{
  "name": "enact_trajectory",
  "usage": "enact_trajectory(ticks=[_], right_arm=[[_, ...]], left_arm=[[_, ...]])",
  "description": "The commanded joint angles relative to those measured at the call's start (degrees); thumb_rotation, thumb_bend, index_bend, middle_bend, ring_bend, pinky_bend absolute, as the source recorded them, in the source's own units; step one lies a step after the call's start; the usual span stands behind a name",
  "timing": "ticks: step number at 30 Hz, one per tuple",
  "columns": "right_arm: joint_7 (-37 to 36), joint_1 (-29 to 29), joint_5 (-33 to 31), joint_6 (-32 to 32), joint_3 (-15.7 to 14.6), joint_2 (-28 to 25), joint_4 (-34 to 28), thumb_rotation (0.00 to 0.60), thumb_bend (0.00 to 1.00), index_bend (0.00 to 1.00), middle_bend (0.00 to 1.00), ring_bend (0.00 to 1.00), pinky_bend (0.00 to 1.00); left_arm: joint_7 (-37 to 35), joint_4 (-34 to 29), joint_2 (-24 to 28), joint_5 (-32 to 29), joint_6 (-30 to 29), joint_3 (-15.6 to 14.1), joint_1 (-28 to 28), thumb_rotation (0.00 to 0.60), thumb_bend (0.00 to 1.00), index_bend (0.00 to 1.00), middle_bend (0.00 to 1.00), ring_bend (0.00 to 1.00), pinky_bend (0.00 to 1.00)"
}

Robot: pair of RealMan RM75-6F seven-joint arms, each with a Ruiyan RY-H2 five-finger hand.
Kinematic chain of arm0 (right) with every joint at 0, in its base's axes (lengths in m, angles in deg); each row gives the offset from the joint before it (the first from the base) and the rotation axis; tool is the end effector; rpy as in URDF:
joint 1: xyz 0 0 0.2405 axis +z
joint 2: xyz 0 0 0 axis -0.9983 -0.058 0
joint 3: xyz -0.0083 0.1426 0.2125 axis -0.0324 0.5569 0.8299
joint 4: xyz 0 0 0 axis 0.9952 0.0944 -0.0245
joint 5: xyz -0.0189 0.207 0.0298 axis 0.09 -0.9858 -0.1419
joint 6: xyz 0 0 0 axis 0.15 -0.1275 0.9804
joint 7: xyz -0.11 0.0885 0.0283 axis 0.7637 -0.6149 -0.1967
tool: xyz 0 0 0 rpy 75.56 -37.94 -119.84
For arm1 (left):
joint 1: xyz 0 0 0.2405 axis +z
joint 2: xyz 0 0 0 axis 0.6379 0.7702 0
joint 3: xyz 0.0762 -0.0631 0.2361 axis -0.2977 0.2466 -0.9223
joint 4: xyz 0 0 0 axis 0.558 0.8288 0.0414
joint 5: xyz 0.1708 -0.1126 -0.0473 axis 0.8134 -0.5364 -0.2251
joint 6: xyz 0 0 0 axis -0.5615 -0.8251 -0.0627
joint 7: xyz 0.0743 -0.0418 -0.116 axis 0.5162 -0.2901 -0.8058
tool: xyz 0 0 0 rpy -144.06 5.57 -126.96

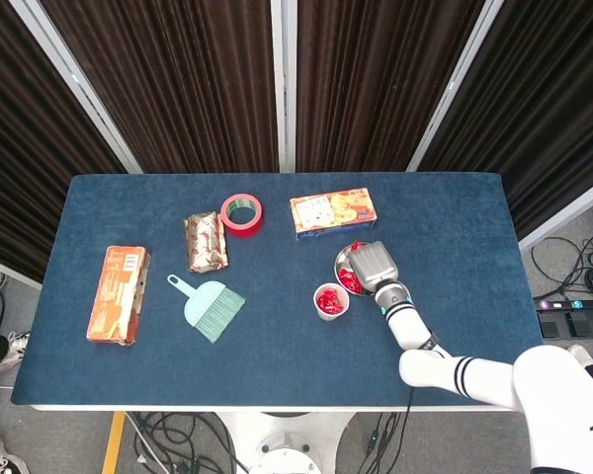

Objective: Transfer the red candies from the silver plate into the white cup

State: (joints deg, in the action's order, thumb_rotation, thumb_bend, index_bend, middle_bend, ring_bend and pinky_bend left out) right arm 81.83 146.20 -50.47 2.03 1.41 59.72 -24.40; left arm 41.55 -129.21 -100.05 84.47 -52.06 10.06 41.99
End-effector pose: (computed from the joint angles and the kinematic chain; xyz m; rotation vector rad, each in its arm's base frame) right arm -0.1458 -0.3974 -0.0479 1.9512 -0.7779 0.4410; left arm -0.4236 0.1357 0.1958 -1.1370 -1.0024 -1.1327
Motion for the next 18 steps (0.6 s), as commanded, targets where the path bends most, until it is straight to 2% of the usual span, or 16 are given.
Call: enact_trajectory(ticks=[1, 8, 18], right_arm=[[0.32, -0.09, -0.15, 0.29, -0.01, 0.01, -0.26, 0.600, 0.10, 0.53, 1.00, 1.00, 1.00], [1.17, -0.44, -0.39, 1.09, -0.25, 0.16, -0.78, 0.600, 0.10, 0.53, 1.00, 1.00, 1.00], [1.30, -0.77, -0.17, 0.27, -0.19, 1.09, 2.01, 0.600, 0.10, 0.53, 1.00, 1.00, 1.00]], left_arm=[[-0.03, 0.07, -0.11, 0.08, -0.02, 0.00, -0.10, 0.599, 0.10, 0.15, 0.16, 0.06, 0.19], [-0.36, 0.48, -0.06, -0.08, -0.19, -0.10, 0.31, 0.600, 0.10, 0.15, 0.16, 0.06, 0.19], [-0.59, 1.15, -0.34, -0.21, 0.03, -0.09, 0.33, 0.599, 0.10, 0.15, 0.16, 0.06, 0.19]])
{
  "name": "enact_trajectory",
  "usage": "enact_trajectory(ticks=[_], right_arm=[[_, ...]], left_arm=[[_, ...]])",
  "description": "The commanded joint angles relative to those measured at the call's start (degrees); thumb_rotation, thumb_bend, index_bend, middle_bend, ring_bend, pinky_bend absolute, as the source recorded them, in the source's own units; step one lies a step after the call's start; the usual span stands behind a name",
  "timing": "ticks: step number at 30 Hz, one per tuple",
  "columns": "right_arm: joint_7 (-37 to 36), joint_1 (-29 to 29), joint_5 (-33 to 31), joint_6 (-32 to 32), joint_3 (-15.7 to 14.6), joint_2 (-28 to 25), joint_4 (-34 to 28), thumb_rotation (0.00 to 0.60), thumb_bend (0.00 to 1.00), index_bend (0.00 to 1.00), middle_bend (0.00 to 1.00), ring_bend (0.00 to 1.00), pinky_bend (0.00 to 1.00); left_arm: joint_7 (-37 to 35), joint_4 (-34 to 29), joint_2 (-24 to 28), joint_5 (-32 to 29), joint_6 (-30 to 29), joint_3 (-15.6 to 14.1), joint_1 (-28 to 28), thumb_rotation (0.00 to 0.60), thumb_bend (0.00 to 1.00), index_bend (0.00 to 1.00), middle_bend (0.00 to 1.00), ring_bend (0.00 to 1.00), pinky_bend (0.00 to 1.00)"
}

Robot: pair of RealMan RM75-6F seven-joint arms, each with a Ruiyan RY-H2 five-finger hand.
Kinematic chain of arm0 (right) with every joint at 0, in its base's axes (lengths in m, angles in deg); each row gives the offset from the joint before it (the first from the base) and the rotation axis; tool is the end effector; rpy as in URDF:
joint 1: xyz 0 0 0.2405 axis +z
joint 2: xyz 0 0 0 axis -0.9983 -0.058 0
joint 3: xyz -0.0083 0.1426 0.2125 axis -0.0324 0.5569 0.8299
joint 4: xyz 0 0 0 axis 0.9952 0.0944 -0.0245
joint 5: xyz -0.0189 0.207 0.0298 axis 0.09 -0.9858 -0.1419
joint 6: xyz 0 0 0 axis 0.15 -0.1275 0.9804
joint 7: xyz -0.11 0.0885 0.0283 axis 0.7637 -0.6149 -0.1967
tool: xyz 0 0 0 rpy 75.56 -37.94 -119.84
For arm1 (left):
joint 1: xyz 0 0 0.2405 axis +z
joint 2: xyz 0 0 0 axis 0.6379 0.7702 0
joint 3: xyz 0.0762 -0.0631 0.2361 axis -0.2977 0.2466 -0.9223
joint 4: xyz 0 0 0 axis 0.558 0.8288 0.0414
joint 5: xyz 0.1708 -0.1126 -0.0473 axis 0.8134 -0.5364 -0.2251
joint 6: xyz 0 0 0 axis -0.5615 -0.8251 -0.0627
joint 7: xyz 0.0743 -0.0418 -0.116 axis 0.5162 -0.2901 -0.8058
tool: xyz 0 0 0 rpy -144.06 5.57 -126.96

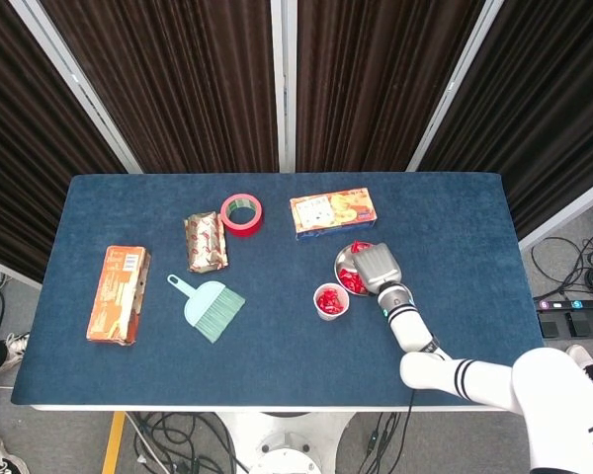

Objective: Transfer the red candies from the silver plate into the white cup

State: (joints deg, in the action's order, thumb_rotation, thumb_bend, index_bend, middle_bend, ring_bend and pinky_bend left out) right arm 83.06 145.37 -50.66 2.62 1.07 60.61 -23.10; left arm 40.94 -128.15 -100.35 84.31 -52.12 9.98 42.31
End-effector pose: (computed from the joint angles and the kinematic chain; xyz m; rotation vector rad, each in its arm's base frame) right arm -0.1542 -0.3965 -0.0498 1.9377 -0.7635 0.4135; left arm -0.4263 0.1328 0.1969 -1.1332 -1.0021 -1.1265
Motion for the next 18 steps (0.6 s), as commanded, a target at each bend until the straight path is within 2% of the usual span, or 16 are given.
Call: enact_trajectory(ticks=[1, 9, 18], right_arm=[[0.13, 0.08, 0.01, -0.48, 0.17, 0.29, 1.08, 0.600, 0.10, 0.53, 1.00, 1.00, 1.00], [-0.83, 0.05, -0.48, -3.06, 0.77, 1.90, 4.99, 0.600, 0.10, 0.53, 1.00, 1.00, 1.00], [-0.55, -0.08, 2.93, 0.13, 1.43, 0.42, 0.35, 0.600, 0.10, 0.52, 1.00, 1.00, 1.00]], left_arm=[[-0.03, 0.15, -0.06, -0.12, 0.19, 0.00, 0.02, 0.599, 0.10, 0.15, 0.16, 0.06, 0.19], [-1.14, 1.48, -0.44, -0.43, 0.63, -0.01, 0.25, 0.599, 0.10, 0.15, 0.16, 0.06, 0.19], [-1.74, 2.50, -0.93, -0.21, 0.86, 0.19, -0.38, 0.600, 0.10, 0.15, 0.16, 0.06, 0.19]])
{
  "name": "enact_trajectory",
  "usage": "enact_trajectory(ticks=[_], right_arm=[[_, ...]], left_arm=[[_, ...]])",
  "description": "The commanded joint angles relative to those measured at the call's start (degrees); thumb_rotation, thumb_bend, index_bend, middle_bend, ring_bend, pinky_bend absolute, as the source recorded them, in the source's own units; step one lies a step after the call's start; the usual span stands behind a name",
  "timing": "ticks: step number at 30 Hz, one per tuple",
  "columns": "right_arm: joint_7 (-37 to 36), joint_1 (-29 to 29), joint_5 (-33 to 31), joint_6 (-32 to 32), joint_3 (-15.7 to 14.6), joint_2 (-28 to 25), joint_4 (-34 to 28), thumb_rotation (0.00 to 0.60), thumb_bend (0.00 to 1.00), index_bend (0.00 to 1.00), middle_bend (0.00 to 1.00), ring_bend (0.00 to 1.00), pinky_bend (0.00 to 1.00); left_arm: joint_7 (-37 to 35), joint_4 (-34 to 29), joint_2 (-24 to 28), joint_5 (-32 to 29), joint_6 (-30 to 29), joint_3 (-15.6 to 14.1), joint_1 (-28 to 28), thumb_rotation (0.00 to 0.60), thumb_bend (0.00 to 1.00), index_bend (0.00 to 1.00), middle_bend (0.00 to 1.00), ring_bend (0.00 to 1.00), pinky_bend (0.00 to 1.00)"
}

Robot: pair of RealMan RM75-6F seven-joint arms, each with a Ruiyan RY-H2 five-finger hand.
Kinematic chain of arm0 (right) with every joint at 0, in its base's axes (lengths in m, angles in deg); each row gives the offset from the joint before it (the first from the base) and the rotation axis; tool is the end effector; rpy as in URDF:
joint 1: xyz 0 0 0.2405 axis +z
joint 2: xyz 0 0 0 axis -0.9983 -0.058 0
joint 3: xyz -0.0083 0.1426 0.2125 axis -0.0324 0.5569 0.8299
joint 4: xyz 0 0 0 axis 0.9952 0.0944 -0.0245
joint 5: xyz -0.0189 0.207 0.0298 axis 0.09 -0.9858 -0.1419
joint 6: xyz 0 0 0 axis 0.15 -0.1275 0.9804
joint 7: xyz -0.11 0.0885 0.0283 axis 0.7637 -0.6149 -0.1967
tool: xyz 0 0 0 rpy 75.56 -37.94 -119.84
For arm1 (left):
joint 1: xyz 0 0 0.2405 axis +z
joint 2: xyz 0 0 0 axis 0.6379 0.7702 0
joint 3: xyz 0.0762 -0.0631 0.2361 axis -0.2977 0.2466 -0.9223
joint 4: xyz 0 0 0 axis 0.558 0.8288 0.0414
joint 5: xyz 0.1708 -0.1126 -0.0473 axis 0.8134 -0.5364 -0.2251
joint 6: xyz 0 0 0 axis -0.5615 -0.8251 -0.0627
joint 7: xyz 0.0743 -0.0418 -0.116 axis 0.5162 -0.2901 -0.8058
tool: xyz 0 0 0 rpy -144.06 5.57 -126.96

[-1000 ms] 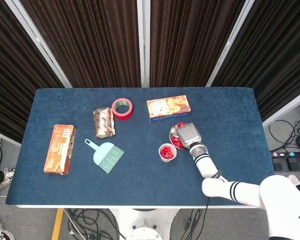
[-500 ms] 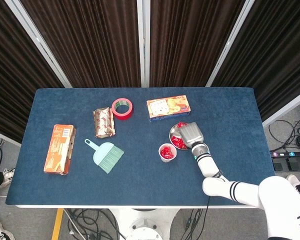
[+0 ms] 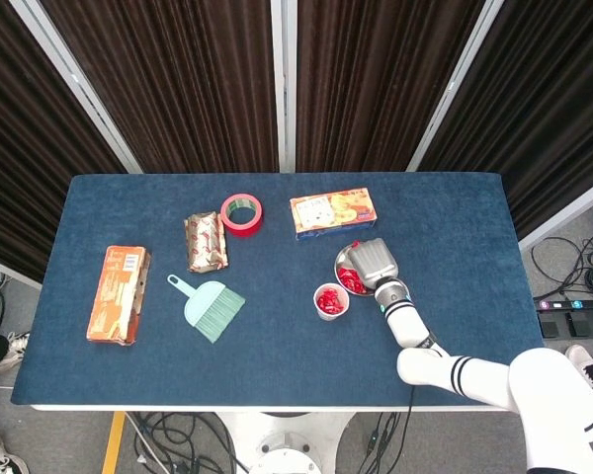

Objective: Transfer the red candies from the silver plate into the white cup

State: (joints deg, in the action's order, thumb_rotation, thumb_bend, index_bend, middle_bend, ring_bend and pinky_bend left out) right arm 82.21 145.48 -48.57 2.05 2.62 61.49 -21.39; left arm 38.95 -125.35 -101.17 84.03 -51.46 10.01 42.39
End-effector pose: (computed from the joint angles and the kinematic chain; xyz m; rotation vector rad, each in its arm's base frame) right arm -0.1462 -0.4028 -0.0509 1.9343 -0.7476 0.4518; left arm -0.4328 0.1315 0.1991 -1.1267 -1.0095 -1.1181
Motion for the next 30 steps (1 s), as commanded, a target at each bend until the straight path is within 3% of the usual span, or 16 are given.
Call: enact_trajectory(ticks=[1, 14, 30], right_arm=[[0.39, -0.25, 0.85, 0.64, -0.23, -0.37, -1.50, 0.600, 0.10, 0.52, 1.00, 1.00, 1.00], [1.83, -0.43, 0.08, -1.75, -1.61, 3.07, 4.50, 0.600, 0.10, 0.52, 1.00, 1.00, 1.00], [1.65, -0.52, -0.38, -3.95, -0.42, 3.85, 8.02, 0.600, 0.11, 0.51, 1.00, 1.00, 1.00]], left_arm=[[0.35, -0.38, -0.13, 0.04, 0.31, 0.18, -0.54, 0.600, 0.10, 0.15, 0.16, 0.06, 0.19], [0.03, 0.05, -0.09, -0.37, 0.89, 0.26, -0.47, 0.599, 0.10, 0.15, 0.16, 0.06, 0.19], [-0.60, 1.02, -0.41, -0.48, 1.23, 0.42, -0.78, 0.600, 0.10, 0.15, 0.16, 0.06, 0.19]])
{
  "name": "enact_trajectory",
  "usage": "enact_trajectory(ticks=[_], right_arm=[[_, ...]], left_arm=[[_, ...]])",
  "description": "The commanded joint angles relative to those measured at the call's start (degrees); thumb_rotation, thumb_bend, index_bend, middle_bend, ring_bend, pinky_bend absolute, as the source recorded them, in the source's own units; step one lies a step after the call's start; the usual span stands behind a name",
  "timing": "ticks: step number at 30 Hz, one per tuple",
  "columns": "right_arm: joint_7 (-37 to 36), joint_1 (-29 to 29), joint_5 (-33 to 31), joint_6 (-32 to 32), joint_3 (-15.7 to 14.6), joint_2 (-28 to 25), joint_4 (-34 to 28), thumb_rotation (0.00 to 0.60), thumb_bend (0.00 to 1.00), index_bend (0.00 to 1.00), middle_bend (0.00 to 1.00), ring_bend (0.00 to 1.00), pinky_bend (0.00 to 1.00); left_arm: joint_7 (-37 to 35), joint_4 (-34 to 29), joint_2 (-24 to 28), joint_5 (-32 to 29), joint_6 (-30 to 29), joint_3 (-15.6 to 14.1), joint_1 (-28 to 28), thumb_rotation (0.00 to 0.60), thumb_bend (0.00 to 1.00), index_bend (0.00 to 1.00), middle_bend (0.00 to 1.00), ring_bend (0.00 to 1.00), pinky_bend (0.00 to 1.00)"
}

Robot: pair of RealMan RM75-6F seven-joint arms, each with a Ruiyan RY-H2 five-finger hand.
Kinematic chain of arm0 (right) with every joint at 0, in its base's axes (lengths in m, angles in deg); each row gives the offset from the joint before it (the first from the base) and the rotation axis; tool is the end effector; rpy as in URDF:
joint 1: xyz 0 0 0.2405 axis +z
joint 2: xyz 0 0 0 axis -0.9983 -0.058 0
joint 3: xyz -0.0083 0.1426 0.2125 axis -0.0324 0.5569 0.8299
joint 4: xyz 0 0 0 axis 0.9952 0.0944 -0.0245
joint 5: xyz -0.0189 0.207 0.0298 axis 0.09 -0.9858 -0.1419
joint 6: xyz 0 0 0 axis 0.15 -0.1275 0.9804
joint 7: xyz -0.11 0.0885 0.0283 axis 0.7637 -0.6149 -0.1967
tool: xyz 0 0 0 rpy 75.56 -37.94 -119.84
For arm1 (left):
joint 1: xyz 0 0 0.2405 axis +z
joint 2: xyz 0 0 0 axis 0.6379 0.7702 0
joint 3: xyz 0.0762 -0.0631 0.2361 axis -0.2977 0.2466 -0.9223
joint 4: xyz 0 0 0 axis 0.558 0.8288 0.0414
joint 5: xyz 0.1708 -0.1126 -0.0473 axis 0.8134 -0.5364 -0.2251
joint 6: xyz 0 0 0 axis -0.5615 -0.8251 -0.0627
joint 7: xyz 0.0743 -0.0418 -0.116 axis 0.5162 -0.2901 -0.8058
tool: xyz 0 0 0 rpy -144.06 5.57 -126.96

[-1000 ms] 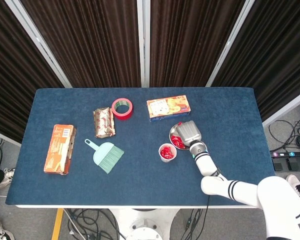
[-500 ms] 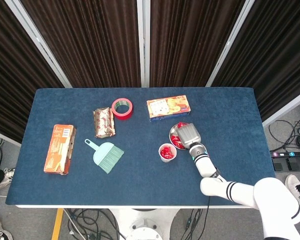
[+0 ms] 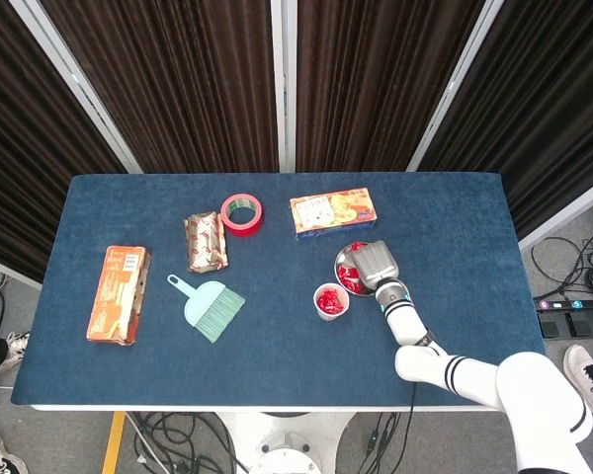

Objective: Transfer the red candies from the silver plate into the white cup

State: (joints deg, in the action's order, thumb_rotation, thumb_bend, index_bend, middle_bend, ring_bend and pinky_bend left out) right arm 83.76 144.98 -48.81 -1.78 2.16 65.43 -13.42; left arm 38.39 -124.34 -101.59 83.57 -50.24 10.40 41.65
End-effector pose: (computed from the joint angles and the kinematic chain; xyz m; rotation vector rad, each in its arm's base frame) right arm -0.1638 -0.4093 -0.0654 1.9433 -0.7240 0.3690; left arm -0.4355 0.1377 0.1994 -1.1192 -1.0135 -1.1148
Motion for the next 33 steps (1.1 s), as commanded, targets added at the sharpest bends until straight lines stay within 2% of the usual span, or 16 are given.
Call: enact_trajectory(ticks=[1, 11, 26, 33], right_arm=[[0.08, -0.03, -0.22, -0.22, 0.10, -0.16, 0.03, 0.600, 0.11, 0.50, 1.00, 1.00, 1.00], [0.54, -0.10, -1.58, -0.98, 0.22, -0.65, -0.02, 0.600, 0.11, 0.48, 1.00, 1.00, 1.00], [0.00, -0.26, -1.40, -0.75, 0.24, -1.16, -1.09, 0.600, 0.11, 0.57, 1.00, 1.00, 1.00], [-0.41, -0.36, 1.28, 3.40, 1.49, -4.55, -7.04, 0.600, 0.11, 0.58, 1.00, 1.00, 1.00]], left_arm=[[-0.08, 0.04, 0.01, -0.03, 0.02, 0.06, -0.06, 0.599, 0.10, 0.15, 0.16, 0.06, 0.19], [0.18, -0.09, 0.02, 0.06, -0.01, -0.04, -0.08, 0.599, 0.10, 0.15, 0.16, 0.06, 0.19], [0.34, -0.35, 0.08, 0.20, -0.28, -0.12, -0.02, 0.599, 0.10, 0.15, 0.16, 0.06, 0.19], [0.47, -0.55, 0.12, 0.30, -0.44, -0.08, -0.15, 0.600, 0.10, 0.15, 0.16, 0.06, 0.19]])
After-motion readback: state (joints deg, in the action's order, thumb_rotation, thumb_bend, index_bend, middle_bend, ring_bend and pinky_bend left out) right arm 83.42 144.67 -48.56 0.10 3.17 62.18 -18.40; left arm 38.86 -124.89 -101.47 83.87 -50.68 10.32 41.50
